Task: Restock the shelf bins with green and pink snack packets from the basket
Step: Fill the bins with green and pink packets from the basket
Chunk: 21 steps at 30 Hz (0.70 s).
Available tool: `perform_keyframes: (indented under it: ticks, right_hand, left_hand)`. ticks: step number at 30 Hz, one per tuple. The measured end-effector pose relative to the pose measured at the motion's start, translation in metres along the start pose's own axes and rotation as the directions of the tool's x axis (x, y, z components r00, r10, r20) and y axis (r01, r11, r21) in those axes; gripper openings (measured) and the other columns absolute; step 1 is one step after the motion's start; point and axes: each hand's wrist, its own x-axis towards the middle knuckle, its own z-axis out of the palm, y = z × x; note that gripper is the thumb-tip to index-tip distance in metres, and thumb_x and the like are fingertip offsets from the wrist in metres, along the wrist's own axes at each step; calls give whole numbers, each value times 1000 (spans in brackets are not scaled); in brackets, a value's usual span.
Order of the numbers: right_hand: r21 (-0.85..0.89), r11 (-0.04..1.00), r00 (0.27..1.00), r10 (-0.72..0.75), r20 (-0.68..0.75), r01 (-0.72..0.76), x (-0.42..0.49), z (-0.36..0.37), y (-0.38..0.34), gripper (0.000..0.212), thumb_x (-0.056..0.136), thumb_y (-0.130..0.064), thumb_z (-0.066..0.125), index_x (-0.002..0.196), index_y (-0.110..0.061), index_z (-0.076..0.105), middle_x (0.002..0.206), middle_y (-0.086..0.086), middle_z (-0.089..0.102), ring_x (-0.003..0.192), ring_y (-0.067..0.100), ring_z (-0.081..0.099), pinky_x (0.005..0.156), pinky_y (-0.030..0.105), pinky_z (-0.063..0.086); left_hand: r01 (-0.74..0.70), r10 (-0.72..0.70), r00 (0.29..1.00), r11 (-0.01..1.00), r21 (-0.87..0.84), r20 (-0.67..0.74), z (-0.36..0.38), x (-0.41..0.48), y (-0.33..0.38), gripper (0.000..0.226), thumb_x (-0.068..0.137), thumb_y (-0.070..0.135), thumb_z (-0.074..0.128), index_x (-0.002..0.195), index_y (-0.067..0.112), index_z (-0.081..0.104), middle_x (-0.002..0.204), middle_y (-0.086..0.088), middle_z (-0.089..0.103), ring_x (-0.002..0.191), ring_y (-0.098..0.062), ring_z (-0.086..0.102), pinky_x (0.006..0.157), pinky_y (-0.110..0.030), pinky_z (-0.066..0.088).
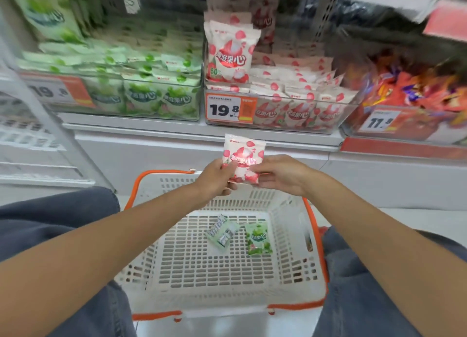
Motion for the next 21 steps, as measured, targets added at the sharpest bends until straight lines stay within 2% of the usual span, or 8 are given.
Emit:
perform_keyframes:
  ticks: [3, 5, 8, 12, 14, 17, 20, 21]
  right_hand:
    - [-39, 997, 997, -68, -27, 67, 8, 10, -13, 5, 89, -4, 66, 92, -8, 65, 93, 10, 72, 78, 18, 69, 76, 26, 58]
    - [-82, 993, 996, -91, -5, 90, 10, 10, -22, 6, 89, -4, 65, 92, -9, 66, 92, 8, 73, 78, 17, 70, 76, 25, 58]
    - [-141, 982, 990, -134, -32, 129, 5, 3, -35, 15, 89, -2, 65, 103, -5, 65, 91, 10, 71, 73, 15, 69, 76, 26, 59]
    - [-205, 953, 956, -256, -145, 224, -16, -15, -54, 27, 86, -1, 66, 112, 6, 63, 111, 26, 68, 88, 24, 65, 89, 35, 55]
    - [-205, 936, 922, -327, -207, 286, -26, -25, -67, 17, 87, 0, 65, 103, 5, 64, 105, 25, 69, 84, 22, 65, 85, 33, 56]
    - [-194, 911, 853, -410, -323, 365, -30, -35, -95, 5, 88, 0, 63, 93, -1, 65, 92, 16, 70, 81, 23, 65, 78, 33, 55]
    - [-189, 879, 750, -473, -463, 437, -11, -47, -134, 16, 86, 0, 65, 74, -12, 62, 80, 9, 68, 72, 20, 63, 70, 31, 53]
    - [-203, 864, 710, -495, -500, 460, 1, -52, -148, 21, 84, -1, 66, 69, -14, 60, 79, 9, 67, 70, 20, 63, 73, 34, 54]
  left_hand:
    - [-138, 145, 982, 988, 64, -120, -7, 4, 4, 30, 100, 40, 48, 87, 14, 56, 63, 3, 54, 47, -6, 47, 51, -23, 41]
    - [-229, 251, 953, 964, 138, -171, -11, 5, 6, 30, 99, 37, 51, 79, 16, 56, 58, 4, 53, 44, -5, 46, 49, -22, 39]
    - [-235, 266, 951, 954, 185, -160, -11, 4, 14, 30, 99, 40, 50, 93, 12, 59, 76, -2, 63, 55, -11, 59, 52, -22, 43]
    - [-273, 361, 913, 887, 373, -190, -24, 1, 29, 31, 97, 50, 49, 93, 21, 60, 82, 5, 64, 73, -15, 63, 65, -32, 47]
    - [-325, 470, 845, 830, 453, -255, -33, -2, 45, 27, 96, 49, 50, 89, 24, 58, 79, 10, 60, 72, -11, 57, 66, -34, 47]
    - [-377, 627, 697, 734, 565, -349, -39, 2, 81, 23, 96, 45, 52, 90, 23, 56, 77, 10, 57, 69, -8, 54, 62, -35, 45]
    - [-362, 715, 552, 669, 649, -429, -44, 17, 122, 26, 94, 47, 53, 93, 22, 50, 82, 6, 55, 71, -14, 53, 59, -35, 42]
    - [-357, 734, 510, 655, 666, -448, -46, 25, 132, 28, 93, 48, 53, 93, 21, 48, 83, 5, 53, 71, -16, 52, 59, -35, 41]
